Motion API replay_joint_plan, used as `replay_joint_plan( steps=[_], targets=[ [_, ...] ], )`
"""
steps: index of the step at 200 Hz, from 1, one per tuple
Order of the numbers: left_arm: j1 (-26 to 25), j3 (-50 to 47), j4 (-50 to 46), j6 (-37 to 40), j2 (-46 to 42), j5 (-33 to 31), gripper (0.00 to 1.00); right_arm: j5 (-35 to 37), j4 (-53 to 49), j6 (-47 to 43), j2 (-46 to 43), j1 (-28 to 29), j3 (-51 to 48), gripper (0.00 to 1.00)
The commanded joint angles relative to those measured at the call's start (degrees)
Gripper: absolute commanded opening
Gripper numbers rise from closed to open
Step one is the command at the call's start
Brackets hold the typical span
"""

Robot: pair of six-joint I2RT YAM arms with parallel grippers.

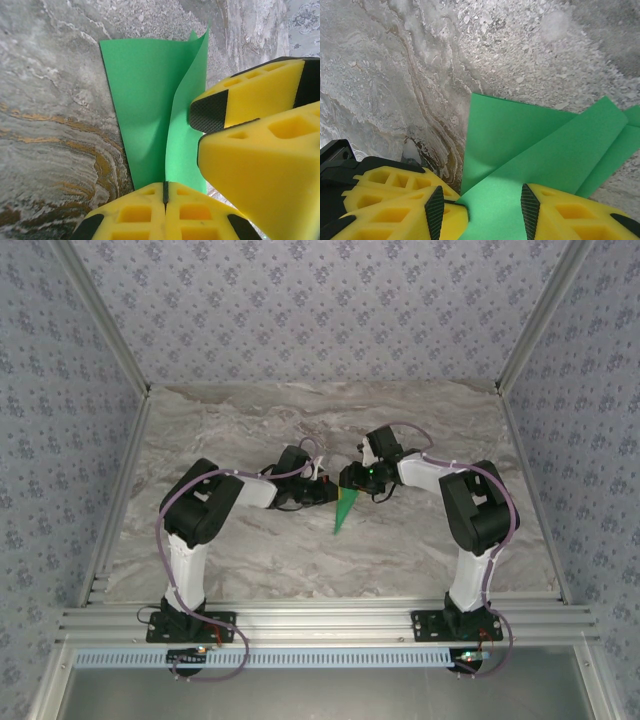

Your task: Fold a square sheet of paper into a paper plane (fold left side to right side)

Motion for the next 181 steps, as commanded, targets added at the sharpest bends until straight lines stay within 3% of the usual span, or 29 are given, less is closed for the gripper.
replay_joint_plan(
  steps=[1,78,145,181],
  targets=[
    [-0.7,0.7,-1.2,1.2,2.9,-2.1,0.00,1.9,-2.0,0.0,1.1,-0.4,-1.4,0.49],
    [-0.9,0.3,-0.7,0.8,2.0,-2.0,0.00,1.4,-1.1,2.6,2.8,-1.9,-4.3,0.48],
    [1.5,-5.6,-4.6,3.0,-10.0,-4.7,0.29,1.5,-1.2,2.2,3.0,-2.2,-5.0,0.48],
    [1.0,-9.7,-5.1,2.1,-17.0,-3.2,0.30,1.2,-0.7,2.2,3.0,-2.2,-4.9,0.48]
  ],
)
